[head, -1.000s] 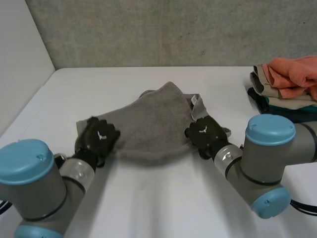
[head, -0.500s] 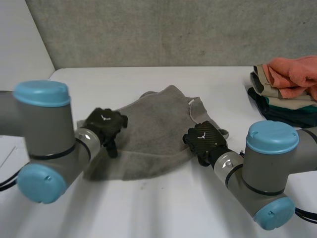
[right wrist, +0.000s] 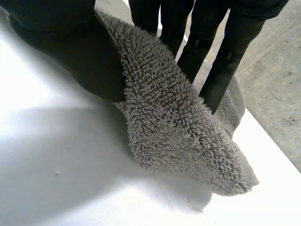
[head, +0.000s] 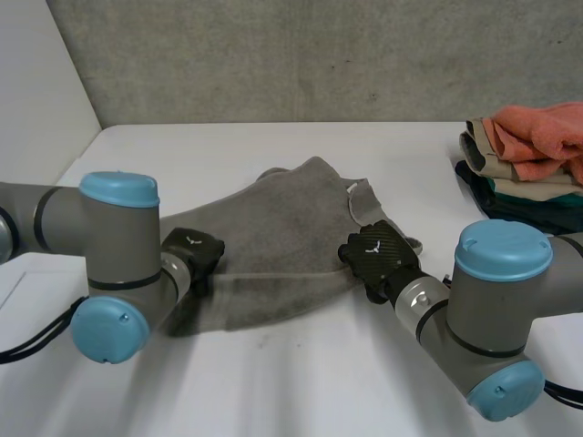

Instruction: Fold the laundry.

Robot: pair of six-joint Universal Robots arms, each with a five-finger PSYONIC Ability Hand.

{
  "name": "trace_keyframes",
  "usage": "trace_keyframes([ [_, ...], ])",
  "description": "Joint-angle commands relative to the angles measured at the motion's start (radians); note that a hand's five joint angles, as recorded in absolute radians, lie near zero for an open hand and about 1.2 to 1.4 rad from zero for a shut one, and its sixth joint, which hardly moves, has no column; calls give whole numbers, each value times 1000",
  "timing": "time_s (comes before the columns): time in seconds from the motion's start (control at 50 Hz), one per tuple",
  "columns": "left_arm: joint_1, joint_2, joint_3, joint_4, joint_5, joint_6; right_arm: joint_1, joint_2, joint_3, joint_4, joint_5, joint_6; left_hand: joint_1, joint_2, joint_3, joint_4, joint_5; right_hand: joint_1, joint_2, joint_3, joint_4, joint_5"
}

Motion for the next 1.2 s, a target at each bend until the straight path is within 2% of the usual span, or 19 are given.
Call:
trace_keyframes([
  [0.02,-18,145,-42,19,2,-10,4,-20,-5,-2,5,7,234,207,212,202,249,264,221,209,199,211],
  [0.06,-25,181,-52,32,2,-10,2,-25,-11,1,4,18,234,207,212,202,249,193,149,137,127,139],
  [0.12,-39,241,-74,49,1,-10,1,-27,-16,14,4,21,234,207,212,202,249,-382,-425,-437,-447,-435],
  [0.14,-41,254,-80,53,1,-8,-1,-27,-18,27,2,24,234,207,212,202,249,-622,-665,-677,-687,-675],
  [0.16,-42,282,-89,59,1,-8,-7,-28,-22,58,1,34,234,207,212,202,249,-957,-1001,-1013,-1023,-1011],
  [0.26,-42,366,-101,73,1,-8,-25,-73,-82,201,-2,97,234,207,212,202,249,-957,-1001,-1013,-1023,-1011],
  [0.36,-44,454,-114,98,1,0,-111,-116,-157,377,-24,189,234,207,212,202,249,-957,-1001,-1013,-1023,-1011],
  [0.44,-44,524,-117,124,2,1,-171,-117,-241,478,-82,245,234,207,212,202,249,-957,-1001,-1013,-1023,-1011],
  [0.52,-45,600,-120,139,2,3,-268,-117,-318,535,-166,232,234,207,212,202,249,-957,-1001,-1013,-1023,-1011],
  [0.54,-47,633,-120,144,4,3,-300,-105,-361,546,-211,210,234,207,212,202,249,-957,-1001,-1013,-1023,-1011],
  [0.6,-45,666,-120,150,4,4,-340,-48,-415,543,-299,142,234,207,212,202,249,-947,-991,-1003,-1013,-1001],
  [0.68,-45,707,-112,157,5,4,-346,36,-473,543,-356,76,234,207,212,202,249,-889,-932,-944,-954,-942],
  [0.86,-45,732,-80,164,8,3,-309,235,-557,492,-364,120,234,207,212,202,249,-844,-888,-900,-910,-898],
  [0.96,-47,739,-66,164,8,3,-256,334,-620,361,-355,241,234,207,212,202,249,-838,-882,-894,-904,-892],
  [1.02,-47,752,-65,165,10,3,-242,381,-669,287,-329,355,234,207,212,202,249,-719,-762,-774,-784,-772],
  [1.1,-47,758,-63,168,8,4,-223,412,-714,242,-312,459,234,207,212,202,249,-15,-59,-70,-81,-69],
  [1.12,-47,758,-63,171,8,4,-223,409,-722,227,-294,482,234,207,212,202,249,262,218,206,196,208],
  [1.2,-41,753,-66,194,7,4,-228,360,-717,202,-230,486,234,207,212,202,249,264,221,209,199,211],
])
